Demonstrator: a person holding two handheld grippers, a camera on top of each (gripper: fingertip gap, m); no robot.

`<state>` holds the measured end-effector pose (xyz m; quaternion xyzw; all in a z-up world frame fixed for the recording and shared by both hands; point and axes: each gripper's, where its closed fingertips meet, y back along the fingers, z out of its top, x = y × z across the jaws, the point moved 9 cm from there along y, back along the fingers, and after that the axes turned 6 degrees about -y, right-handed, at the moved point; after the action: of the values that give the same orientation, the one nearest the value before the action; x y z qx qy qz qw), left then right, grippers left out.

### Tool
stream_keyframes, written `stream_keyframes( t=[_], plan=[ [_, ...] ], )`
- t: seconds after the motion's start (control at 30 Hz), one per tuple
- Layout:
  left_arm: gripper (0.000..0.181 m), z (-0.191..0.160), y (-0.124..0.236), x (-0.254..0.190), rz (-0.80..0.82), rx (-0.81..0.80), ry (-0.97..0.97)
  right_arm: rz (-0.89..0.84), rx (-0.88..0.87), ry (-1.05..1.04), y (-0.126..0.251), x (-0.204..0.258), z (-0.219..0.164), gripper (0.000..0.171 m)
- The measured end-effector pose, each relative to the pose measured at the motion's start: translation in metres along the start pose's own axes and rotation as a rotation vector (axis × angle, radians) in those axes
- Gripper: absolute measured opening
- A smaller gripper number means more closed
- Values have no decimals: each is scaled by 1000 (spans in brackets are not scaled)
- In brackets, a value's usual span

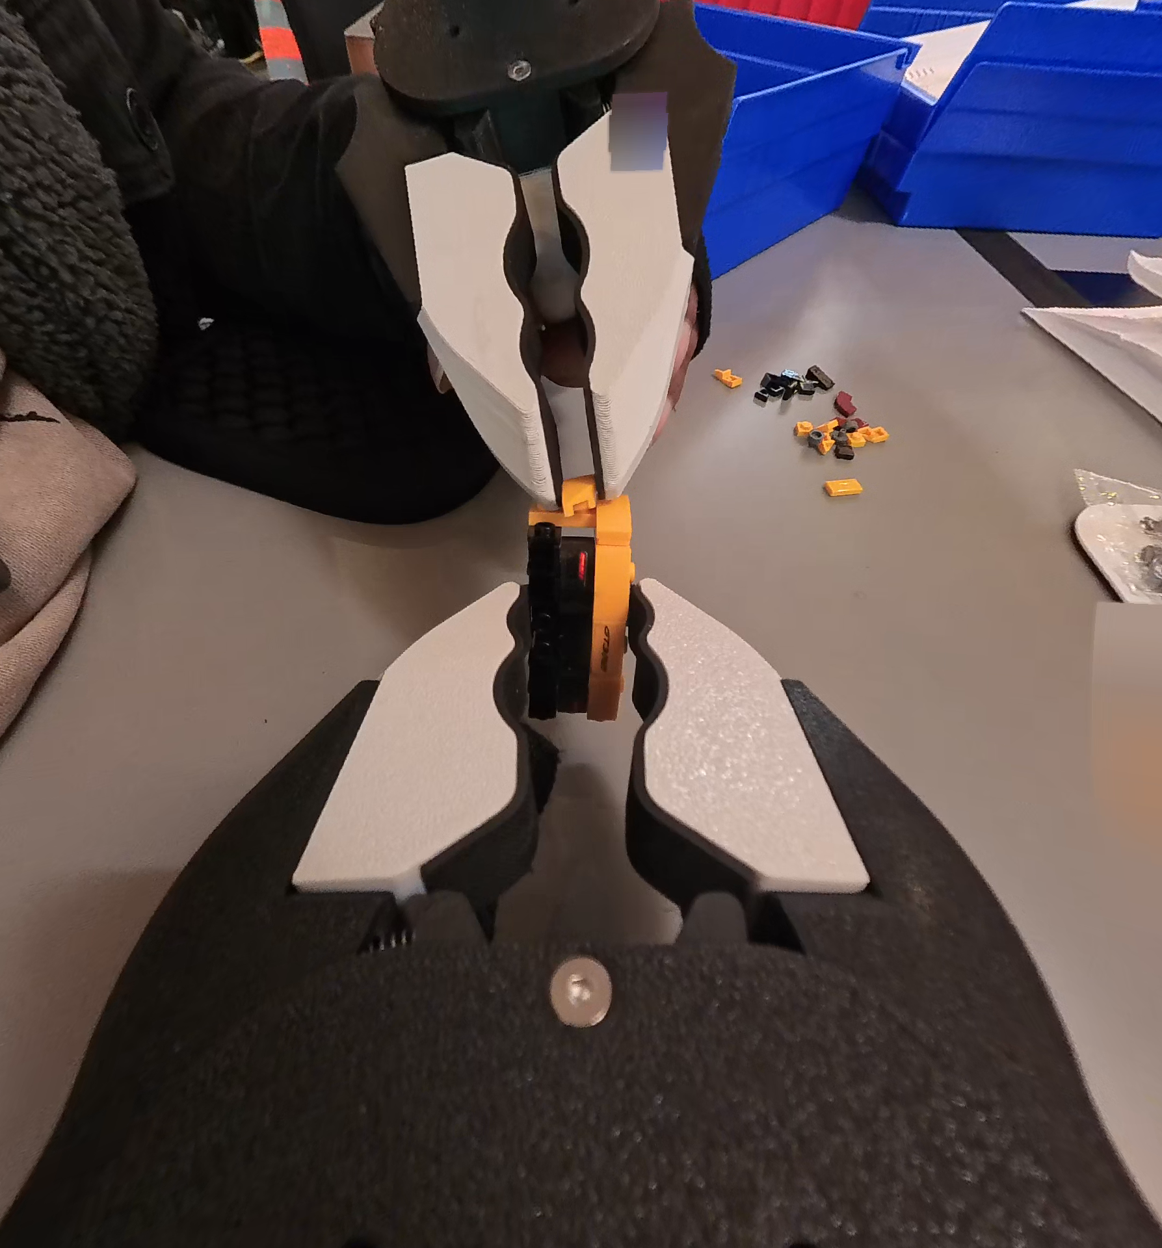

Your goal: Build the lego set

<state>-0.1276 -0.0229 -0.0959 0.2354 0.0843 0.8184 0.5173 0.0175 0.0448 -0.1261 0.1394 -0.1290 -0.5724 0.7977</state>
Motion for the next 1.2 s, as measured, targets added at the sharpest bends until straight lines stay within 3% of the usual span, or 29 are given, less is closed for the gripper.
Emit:
stream_keyframes(
  t=[1.2],
  plan=[
    [8, -2, 4, 5, 19, -14, 44, 5, 24, -40, -1, -3, -2, 27]
  ],
)
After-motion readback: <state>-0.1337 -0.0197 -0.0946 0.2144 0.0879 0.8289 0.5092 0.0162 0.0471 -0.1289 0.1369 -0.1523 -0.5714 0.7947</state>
